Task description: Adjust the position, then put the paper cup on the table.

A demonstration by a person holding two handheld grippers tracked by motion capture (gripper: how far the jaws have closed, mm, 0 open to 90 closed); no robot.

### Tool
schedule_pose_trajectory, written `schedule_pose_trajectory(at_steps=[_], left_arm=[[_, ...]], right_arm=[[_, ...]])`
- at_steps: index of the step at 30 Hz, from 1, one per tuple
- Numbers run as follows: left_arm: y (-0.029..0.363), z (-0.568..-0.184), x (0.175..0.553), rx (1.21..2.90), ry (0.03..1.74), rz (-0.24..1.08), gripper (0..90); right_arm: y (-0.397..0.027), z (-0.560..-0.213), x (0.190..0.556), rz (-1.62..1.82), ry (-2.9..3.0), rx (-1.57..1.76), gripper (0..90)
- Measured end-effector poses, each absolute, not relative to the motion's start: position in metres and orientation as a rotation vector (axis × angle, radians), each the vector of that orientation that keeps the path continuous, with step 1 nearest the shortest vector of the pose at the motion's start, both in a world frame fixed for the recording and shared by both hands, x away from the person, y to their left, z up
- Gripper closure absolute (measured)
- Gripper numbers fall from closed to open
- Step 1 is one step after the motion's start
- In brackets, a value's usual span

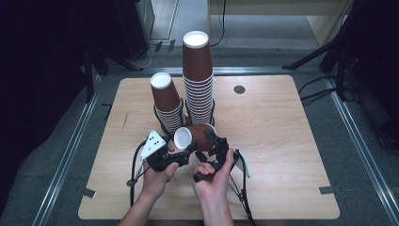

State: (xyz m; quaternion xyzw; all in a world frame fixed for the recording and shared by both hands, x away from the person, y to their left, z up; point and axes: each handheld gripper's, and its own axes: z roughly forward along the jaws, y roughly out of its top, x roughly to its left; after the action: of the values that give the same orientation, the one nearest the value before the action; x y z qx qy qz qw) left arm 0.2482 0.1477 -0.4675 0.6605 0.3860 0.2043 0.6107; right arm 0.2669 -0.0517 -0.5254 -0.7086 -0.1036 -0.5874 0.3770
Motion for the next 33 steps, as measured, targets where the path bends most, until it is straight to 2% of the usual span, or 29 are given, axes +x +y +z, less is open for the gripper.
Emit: schedule_pose_trajectory(at_steps=[12,19,22,27,30,33], left_arm=[[0.142,-0.469,0.246,1.566,0.864,0.474,24.0],[0.143,-0.473,0.248,1.590,0.866,0.447,22.3],[0.144,-0.473,0.249,1.576,0.866,0.407,21.7],[0.148,-0.473,0.250,1.568,0.856,0.356,7.0],[0.153,-0.472,0.250,1.541,0.867,0.342,2.1],[0.159,-0.470,0.249,1.524,0.878,0.347,1.9]], right_arm=[[-0.045,-0.528,0.277,-1.482,-0.222,-1.809,0.0],[-0.045,-0.530,0.277,-1.528,-0.189,-1.784,10.8],[-0.046,-0.531,0.277,-1.542,-0.187,-1.778,11.3],[-0.053,-0.531,0.278,-1.656,-0.198,-1.770,12.1],[-0.061,-0.529,0.278,-1.731,-0.233,-1.783,12.2],[-0.066,-0.527,0.279,-1.768,-0.256,-1.801,12.3]])
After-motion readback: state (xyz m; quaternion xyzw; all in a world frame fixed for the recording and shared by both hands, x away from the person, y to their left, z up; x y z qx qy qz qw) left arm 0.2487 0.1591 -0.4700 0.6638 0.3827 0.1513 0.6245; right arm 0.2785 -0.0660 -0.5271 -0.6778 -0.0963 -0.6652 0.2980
